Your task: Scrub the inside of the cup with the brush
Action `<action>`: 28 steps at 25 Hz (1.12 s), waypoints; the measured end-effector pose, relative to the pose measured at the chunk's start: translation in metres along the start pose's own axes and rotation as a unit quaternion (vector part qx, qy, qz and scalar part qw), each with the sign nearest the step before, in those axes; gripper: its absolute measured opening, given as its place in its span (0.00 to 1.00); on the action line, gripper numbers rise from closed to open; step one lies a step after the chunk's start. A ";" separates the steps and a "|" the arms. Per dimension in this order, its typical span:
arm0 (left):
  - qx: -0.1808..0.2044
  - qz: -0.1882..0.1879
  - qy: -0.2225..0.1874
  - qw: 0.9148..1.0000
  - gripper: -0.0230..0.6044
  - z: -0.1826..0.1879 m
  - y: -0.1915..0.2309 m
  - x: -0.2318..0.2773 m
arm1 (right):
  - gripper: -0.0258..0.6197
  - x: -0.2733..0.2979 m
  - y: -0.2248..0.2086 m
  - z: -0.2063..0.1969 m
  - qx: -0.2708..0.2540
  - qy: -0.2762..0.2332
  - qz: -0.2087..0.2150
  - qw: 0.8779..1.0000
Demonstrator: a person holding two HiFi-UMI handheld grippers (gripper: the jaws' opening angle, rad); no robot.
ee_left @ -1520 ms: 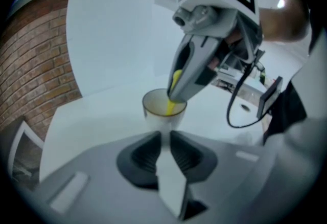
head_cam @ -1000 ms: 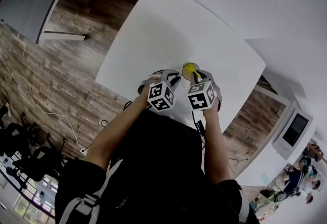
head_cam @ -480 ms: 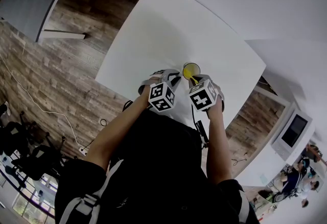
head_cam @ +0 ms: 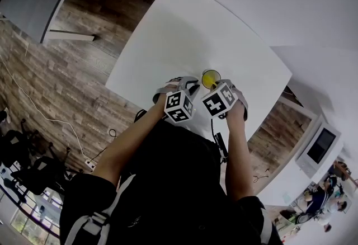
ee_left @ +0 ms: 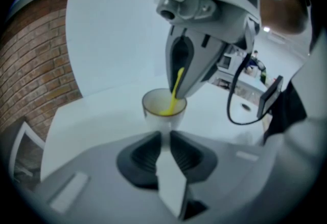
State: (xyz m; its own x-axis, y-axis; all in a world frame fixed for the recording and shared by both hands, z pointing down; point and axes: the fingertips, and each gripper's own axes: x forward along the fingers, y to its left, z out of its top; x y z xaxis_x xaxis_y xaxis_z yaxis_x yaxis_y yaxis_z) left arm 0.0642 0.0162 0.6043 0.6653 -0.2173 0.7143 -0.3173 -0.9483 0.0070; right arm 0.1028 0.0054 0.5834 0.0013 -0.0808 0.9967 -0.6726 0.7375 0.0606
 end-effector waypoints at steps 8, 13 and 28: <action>0.001 0.004 0.001 1.000 0.13 0.001 0.001 0.000 | 0.09 0.000 -0.010 -0.004 -0.033 0.022 -0.030 0.999; 0.002 0.006 0.002 1.000 0.13 0.000 0.002 0.000 | 0.09 0.002 -0.007 -0.004 -0.052 0.039 -0.021 0.998; 0.000 0.008 0.007 1.000 0.13 -0.004 0.000 0.004 | 0.09 -0.005 0.011 -0.002 -0.030 0.009 0.048 0.998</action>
State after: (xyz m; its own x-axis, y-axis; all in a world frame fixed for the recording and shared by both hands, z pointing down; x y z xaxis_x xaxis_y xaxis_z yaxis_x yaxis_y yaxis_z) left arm 0.0641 0.0159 0.6095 0.6512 -0.2285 0.7237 -0.3273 -0.9449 -0.0038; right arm 0.0970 0.0156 0.5788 -0.0464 0.0039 0.9989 -0.6245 0.7803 -0.0321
